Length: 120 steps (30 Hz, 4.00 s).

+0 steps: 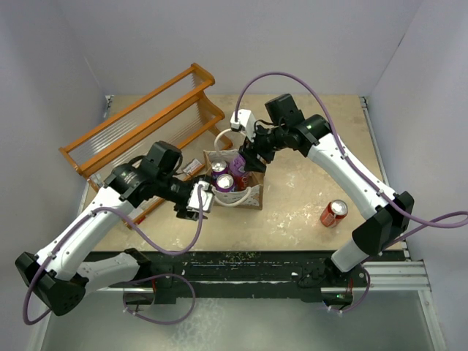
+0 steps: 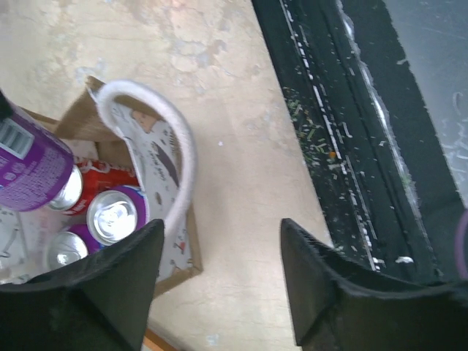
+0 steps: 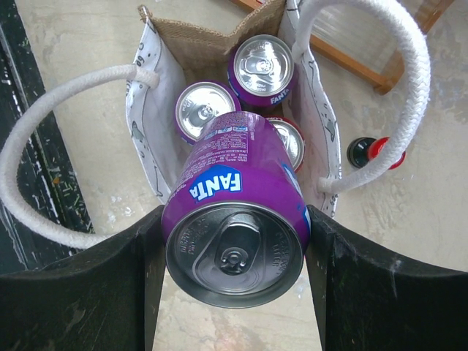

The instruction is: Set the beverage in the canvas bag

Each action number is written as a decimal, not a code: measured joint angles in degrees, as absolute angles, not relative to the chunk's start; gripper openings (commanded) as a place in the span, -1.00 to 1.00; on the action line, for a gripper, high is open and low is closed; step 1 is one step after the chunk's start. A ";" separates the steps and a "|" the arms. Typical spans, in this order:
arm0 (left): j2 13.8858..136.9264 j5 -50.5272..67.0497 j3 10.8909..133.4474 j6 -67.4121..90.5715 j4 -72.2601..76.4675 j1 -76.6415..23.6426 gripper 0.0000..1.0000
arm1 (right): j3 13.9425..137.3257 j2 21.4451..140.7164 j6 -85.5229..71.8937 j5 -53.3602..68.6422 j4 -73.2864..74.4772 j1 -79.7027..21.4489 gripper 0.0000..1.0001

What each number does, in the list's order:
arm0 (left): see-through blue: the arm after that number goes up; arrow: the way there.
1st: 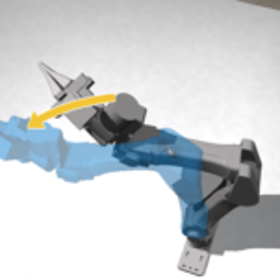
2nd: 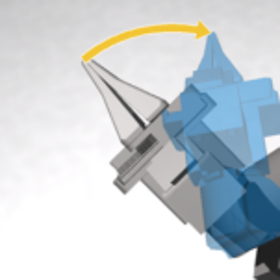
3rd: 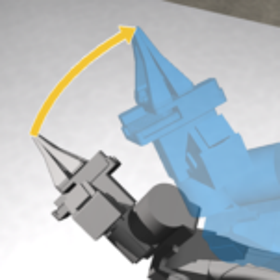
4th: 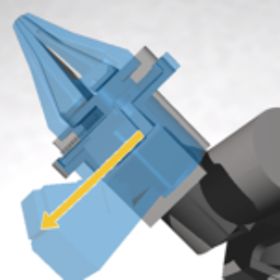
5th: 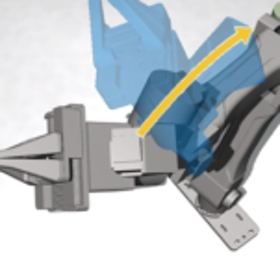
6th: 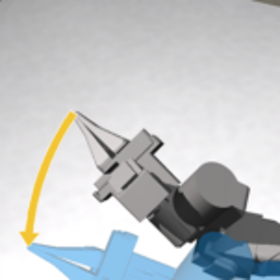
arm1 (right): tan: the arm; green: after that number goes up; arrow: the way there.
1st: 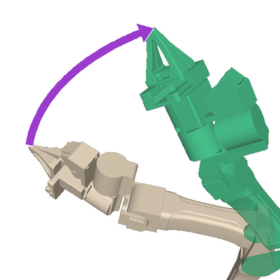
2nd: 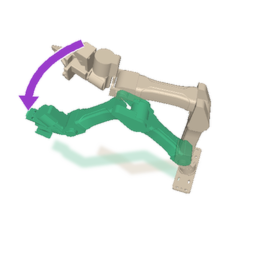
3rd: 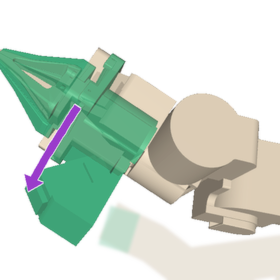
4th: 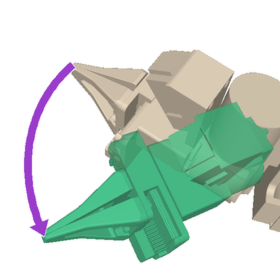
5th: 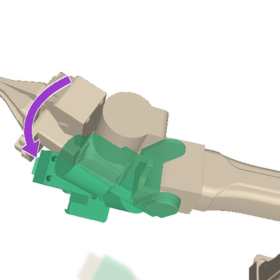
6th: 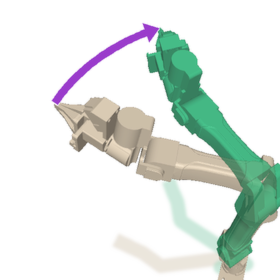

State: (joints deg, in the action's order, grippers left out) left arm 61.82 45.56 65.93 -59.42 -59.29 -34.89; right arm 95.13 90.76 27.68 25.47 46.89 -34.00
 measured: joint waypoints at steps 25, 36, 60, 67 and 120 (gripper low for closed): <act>71.22 46.72 63.75 -57.95 -46.00 -35.07 -0.57 | 96.53 94.37 28.73 16.82 47.90 -33.85 -1.00; 72.36 47.57 63.51 -58.59 -46.83 -35.29 -1.00 | 96.53 94.08 31.68 9.87 51.75 -33.78 -1.00; 72.34 47.79 61.98 -59.16 -46.85 -35.29 -1.00 | 111.31 106.08 41.67 9.23 66.61 -34.02 -1.00; 72.20 47.83 61.80 -59.13 -46.68 -35.29 -1.00 | 113.45 107.31 42.46 7.40 70.04 -34.17 -1.00; 72.36 48.14 61.23 -59.09 -46.22 -35.31 -1.00 | 113.03 108.57 39.99 1.54 66.61 -36.51 -1.00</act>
